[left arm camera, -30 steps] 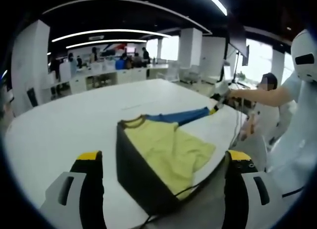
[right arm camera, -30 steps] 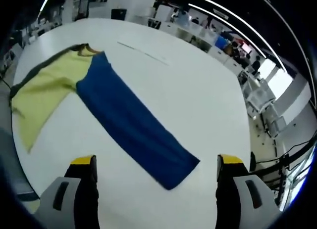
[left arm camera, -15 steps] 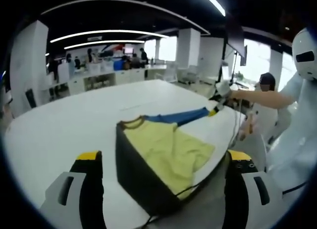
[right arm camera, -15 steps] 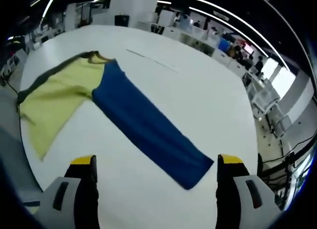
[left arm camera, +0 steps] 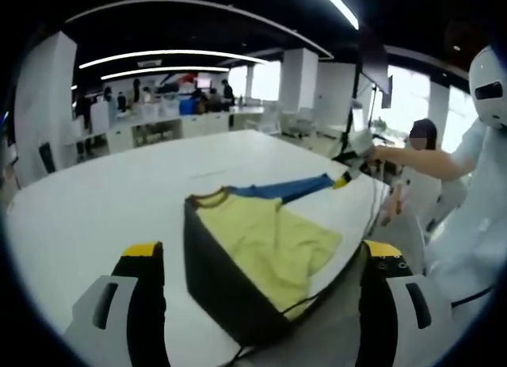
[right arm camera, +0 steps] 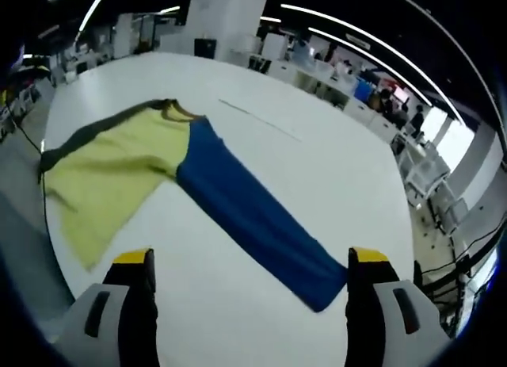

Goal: Fold the garment on the visible template until the final outline fits inside the template.

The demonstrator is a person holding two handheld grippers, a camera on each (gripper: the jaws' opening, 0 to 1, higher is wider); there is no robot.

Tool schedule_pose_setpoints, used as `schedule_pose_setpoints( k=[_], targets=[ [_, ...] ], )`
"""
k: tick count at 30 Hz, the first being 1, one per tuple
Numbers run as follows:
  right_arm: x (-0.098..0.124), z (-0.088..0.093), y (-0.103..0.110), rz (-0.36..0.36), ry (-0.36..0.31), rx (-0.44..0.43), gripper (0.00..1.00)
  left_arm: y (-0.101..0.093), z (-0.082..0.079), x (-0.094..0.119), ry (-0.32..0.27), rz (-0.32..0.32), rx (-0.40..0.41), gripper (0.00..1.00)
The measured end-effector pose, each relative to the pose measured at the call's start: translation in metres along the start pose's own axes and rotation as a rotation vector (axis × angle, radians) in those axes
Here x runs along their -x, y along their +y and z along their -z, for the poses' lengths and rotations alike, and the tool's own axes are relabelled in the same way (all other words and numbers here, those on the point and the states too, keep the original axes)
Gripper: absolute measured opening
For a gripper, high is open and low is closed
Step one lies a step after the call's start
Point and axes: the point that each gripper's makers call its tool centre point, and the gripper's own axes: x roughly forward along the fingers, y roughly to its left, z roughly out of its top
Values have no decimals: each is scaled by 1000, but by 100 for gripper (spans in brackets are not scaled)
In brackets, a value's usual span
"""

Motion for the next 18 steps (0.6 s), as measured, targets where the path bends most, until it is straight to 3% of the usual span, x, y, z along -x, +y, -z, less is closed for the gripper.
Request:
schedule_pose_setpoints(
  k=[18],
  targets=[
    [40,-61,60,-58,-202,-16,100,6,5,12,-13,-26,4,100]
  ],
)
